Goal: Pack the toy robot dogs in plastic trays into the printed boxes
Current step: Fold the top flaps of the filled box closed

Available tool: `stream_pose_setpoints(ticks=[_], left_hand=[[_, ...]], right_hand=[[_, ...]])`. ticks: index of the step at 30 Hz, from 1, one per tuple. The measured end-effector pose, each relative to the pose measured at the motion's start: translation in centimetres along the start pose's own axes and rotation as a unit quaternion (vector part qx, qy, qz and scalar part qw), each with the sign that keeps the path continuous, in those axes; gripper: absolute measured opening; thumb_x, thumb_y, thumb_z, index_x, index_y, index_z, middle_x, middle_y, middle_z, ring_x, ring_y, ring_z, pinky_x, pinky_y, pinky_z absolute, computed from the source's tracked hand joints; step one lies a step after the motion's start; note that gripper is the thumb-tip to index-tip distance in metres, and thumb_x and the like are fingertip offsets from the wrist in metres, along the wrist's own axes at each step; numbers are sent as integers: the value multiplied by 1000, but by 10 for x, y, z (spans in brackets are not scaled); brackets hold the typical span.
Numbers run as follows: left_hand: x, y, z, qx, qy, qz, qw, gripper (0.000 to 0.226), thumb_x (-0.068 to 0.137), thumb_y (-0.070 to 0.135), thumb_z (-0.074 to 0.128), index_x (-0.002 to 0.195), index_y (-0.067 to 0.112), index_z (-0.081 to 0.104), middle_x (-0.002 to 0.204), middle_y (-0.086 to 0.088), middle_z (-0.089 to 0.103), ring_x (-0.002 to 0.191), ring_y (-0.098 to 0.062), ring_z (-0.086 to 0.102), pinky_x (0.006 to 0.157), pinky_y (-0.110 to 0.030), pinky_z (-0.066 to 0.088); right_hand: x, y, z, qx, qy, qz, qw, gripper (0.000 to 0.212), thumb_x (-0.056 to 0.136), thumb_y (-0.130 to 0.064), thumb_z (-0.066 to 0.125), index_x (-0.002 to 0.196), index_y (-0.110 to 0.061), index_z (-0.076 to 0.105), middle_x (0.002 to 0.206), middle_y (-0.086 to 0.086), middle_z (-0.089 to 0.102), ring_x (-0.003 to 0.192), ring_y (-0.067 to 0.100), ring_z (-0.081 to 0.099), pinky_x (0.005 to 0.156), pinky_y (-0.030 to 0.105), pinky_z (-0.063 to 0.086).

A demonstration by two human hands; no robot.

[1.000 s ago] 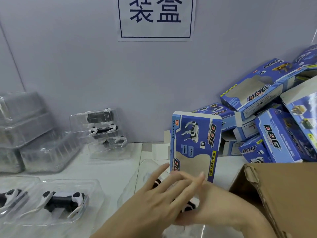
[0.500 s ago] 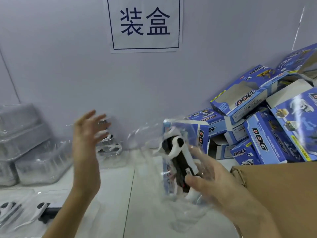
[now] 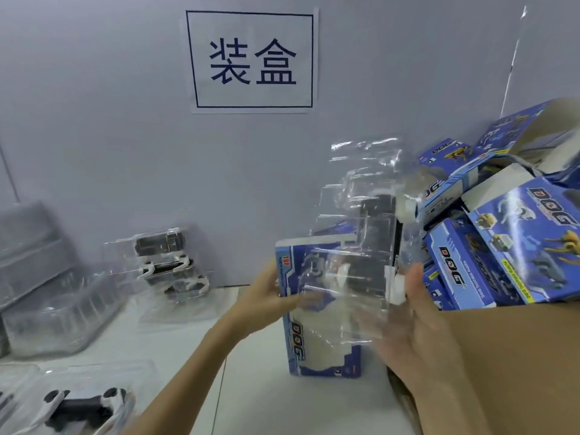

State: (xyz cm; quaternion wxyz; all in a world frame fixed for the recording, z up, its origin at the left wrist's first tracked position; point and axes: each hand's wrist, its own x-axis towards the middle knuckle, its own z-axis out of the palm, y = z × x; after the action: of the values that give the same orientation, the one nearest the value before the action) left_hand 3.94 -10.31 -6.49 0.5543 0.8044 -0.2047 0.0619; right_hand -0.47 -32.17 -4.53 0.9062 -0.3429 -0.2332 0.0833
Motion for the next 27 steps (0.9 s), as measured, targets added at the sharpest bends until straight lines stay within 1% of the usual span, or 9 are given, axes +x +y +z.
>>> stream_pose_setpoints(ticks=[1,3,6,10,12,15,18,24,27], left_hand=[[-4,-3,-2,0,18,7,1000,72,71,40,86,133,19,57,114,-1,78,108,-25,75,98,-55,58],[-14,-12,-9,-1,59,27,998,73,79,34,86,142,23,52,125,-1,73,115,-26,72,94,-50,61],[-36,-19,-22,8,97,49,994,64,75,50,84,131,46,53,122,15,73,112,-12,73,79,-26,62],[-67,-23,-26,32,106,62,992,57,76,74,76,125,66,47,125,23,69,113,-7,71,77,-21,62],[-78,-24,-24,60,115,70,989,50,77,82,67,122,70,48,124,29,64,115,0,68,79,-14,58],[-83,-24,-21,97,114,90,985,44,83,76,64,123,71,46,123,34,58,117,6,62,78,-8,53],[-81,-24,-21,93,112,90,985,47,84,60,67,121,73,42,121,36,58,114,8,63,77,-9,54],[-81,-24,-13,34,156,106,981,79,77,69,79,131,53,24,135,25,59,119,-16,70,85,-40,65],[-80,-22,-10,2,181,108,978,92,75,64,84,141,53,22,135,18,62,121,-15,70,84,-35,65]], right_hand=[[6,-4,6,7,-64,-26,998,73,58,-49,100,121,-19,78,133,16,70,117,37,70,83,44,63],[-1,-2,22,-11,-58,-33,998,57,71,-48,93,118,-21,79,137,12,68,125,33,67,91,43,60],[10,-2,15,18,-72,-60,995,56,73,-46,91,117,-15,75,140,12,66,131,33,62,106,45,52],[37,-10,34,114,-92,-75,986,59,85,-39,82,135,-13,65,130,6,65,130,24,59,120,42,38],[51,-10,41,94,-82,-70,990,43,91,-40,72,125,-13,73,127,6,69,132,25,61,123,46,34],[70,-8,50,67,-85,-8,994,37,89,-42,70,109,-12,80,121,8,73,127,28,65,119,54,38],[81,-3,55,45,-46,80,995,42,83,-39,76,109,-6,76,115,11,75,120,32,69,99,68,51],[74,14,47,-136,20,243,960,62,85,-41,74,136,-7,65,131,17,70,119,35,69,95,52,59],[72,10,40,-157,38,218,962,55,89,-32,74,136,-6,64,132,20,69,119,39,68,83,52,63]])
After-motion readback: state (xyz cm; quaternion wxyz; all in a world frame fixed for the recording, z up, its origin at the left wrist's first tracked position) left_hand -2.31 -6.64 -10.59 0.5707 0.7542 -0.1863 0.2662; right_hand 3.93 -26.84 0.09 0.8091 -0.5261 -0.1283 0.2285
